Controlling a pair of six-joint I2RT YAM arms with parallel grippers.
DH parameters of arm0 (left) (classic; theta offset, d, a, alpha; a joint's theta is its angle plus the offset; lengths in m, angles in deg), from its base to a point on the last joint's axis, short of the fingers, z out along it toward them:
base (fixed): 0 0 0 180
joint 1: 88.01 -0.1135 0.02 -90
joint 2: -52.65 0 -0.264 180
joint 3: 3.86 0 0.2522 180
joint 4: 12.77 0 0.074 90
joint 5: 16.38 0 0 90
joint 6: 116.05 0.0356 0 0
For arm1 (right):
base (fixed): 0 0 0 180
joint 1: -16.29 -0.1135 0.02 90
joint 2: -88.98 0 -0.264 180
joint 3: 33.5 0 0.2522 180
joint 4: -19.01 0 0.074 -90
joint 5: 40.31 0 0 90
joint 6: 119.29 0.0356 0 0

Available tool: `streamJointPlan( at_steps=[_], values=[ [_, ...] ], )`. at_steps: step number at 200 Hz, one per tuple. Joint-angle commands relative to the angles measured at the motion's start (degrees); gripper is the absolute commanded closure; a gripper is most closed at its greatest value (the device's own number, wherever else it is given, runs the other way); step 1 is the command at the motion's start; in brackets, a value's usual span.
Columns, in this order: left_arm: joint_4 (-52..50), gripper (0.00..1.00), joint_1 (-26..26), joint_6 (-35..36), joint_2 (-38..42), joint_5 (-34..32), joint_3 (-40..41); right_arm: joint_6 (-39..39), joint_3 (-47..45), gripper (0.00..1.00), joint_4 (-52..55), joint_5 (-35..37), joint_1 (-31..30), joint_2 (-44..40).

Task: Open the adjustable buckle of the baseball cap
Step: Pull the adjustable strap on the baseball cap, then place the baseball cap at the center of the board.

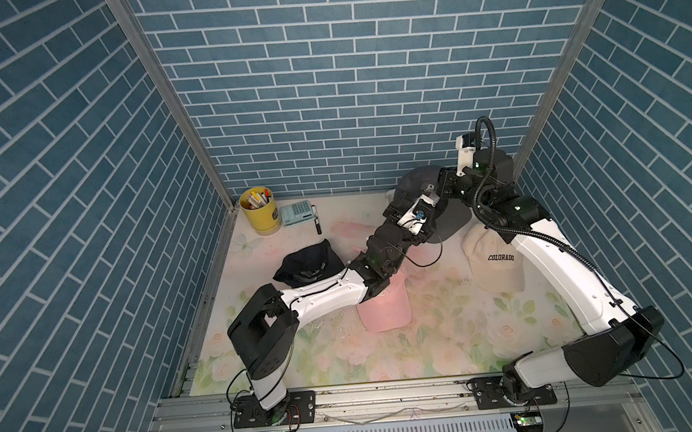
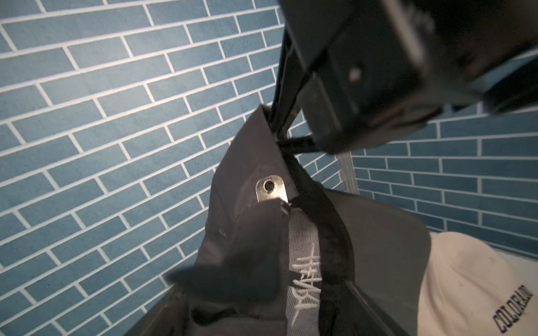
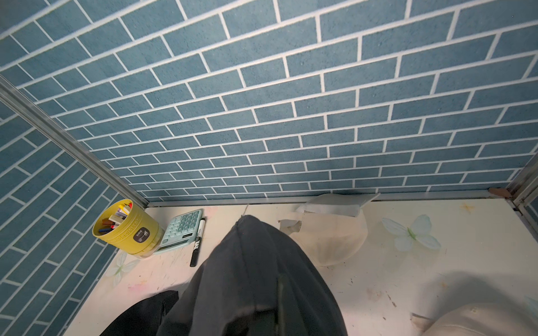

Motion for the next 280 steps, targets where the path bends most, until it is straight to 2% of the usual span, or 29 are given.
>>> streamJointPlan(
  at_steps=[1, 18, 32, 41, 75, 113, 135, 155, 177, 213, 246, 280],
  values=[
    [3.91, 0.22, 0.32, 3.15, -1.62, -5.32, -3.09, 3.68, 2.22, 1.00, 0.56, -0.81, -0.56, -0.98],
    [3.95, 0.35, 0.21, 4.62, -2.95, -8.79, -4.70, 3.77, 1.87, 1.00, 0.63, -1.04, -0.55, -1.29],
    [4.81, 0.43, 0.19, 6.35, -3.10, -10.04, -4.74, 3.84, 1.70, 1.00, 1.06, -1.10, -0.57, -1.34],
    [6.33, 0.52, 0.23, 7.22, -2.97, -11.01, -4.35, 3.85, 1.59, 1.00, 1.12, -1.37, -0.57, -1.34],
    [8.69, 0.77, -0.55, 7.47, -1.80, -12.02, -3.24, 4.12, 0.81, 1.00, 1.20, -1.14, -0.55, -1.49],
    [11.00, 0.91, -1.05, 6.21, 3.34, -7.98, 1.89, 1.07, -2.29, 1.00, -1.08, -0.95, -0.56, -2.75],
    [9.23, 1.00, -1.55, 4.54, 6.29, -4.53, 3.57, -4.38, -6.33, 1.00, -6.02, -4.78, -0.57, -4.33],
    [6.48, 1.00, -2.71, 1.36, 9.01, -0.25, 4.52, -9.76, -8.24, 1.00, -7.79, -7.42, -0.57, -4.68],
    [4.56, 1.00, -3.94, -0.48, 10.73, 1.16, 5.14, -13.77, -8.60, 1.00, -8.24, -9.18, -0.51, -4.50],
    [2.58, 1.00, -4.47, -1.80, 12.88, 5.38, 5.56, -20.23, -11.01, 1.00, -11.05, -17.25, -0.57, -5.08],
    [0.49, 1.00, -4.78, -3.47, 13.73, 7.74, 4.64, -26.01, -15.58, 0.78, -16.23, -24.16, -0.86, -6.65],
    [-1.81, 1.00, -4.78, -3.82, 14.12, 9.54, 3.85, -28.80, -15.29, 0.74, -17.15, -22.49, -1.42, -6.13]
  ],
)
